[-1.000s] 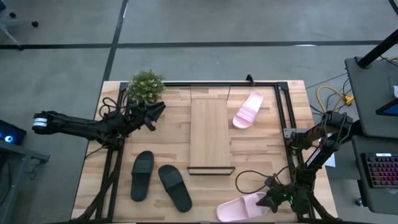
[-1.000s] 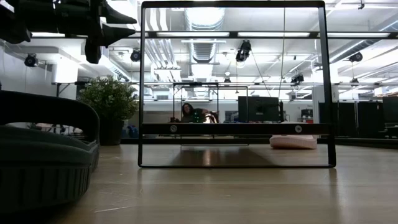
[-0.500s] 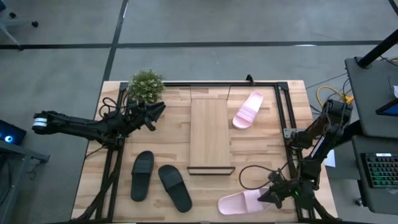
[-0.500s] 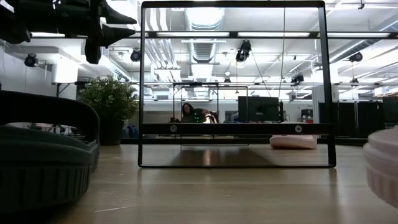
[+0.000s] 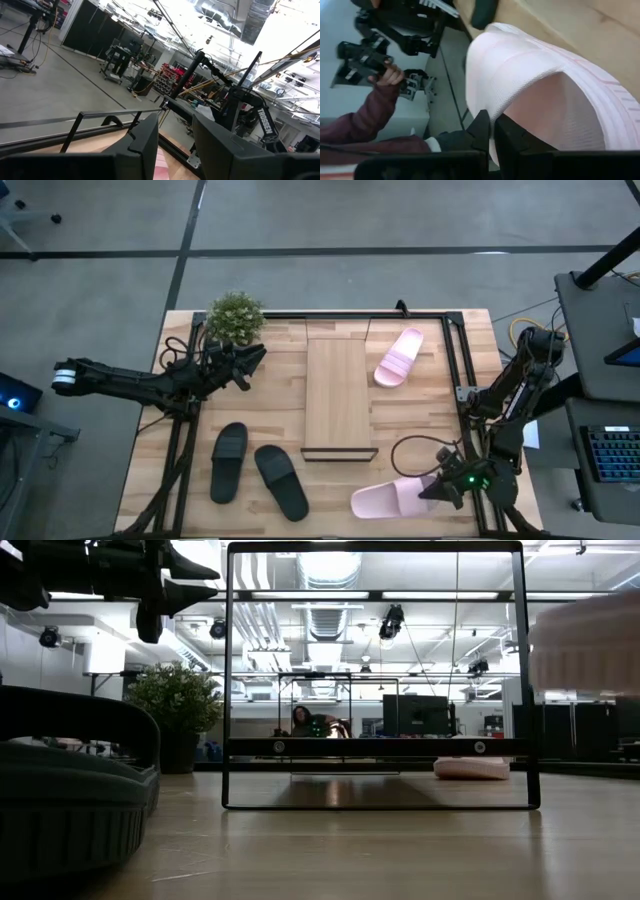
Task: Pick and place slides into the shelf
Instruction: Put the bottom pink slide on the shelf
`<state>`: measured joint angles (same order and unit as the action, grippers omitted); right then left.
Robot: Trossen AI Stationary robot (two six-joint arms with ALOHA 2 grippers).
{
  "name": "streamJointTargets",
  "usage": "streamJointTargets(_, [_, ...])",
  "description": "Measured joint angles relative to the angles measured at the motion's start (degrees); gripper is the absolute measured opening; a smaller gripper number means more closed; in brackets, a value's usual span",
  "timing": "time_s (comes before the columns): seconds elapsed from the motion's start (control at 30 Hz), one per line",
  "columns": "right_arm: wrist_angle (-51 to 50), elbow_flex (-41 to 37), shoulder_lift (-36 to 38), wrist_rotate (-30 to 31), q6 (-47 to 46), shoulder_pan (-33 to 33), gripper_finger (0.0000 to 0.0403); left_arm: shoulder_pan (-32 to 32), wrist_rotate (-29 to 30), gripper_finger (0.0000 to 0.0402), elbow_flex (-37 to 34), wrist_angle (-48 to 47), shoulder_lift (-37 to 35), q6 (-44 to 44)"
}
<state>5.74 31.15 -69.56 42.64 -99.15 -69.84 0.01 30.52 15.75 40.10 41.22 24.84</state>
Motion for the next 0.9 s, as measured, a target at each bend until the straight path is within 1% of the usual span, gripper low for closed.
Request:
streamJointTargets(0.3, [0.0,4.3,6.5,6.5,11.3,0.7,0.0008,0.0,0.0,0.0107,-0.1,0.0,0.0,0.0])
streamJointTargets(0.47, [-2.2,6.4,9.5,7.1,15.0,2.7,0.0008,0.0,0.0,0.0107,0.0,0.0,0.0,0.2])
streamJointTargets(0.7, [-10.3,12.1,13.2,7.1,19.4,6.5,0.0008,0.0,0.0,0.0107,0.0,0.0,0.0,0.3])
streamJointTargets(0.9, [-20.1,16.8,17.0,6.9,23.7,12.4,0.0008,0.0,0.0,0.0107,0.0,0.0,0.0,0.3])
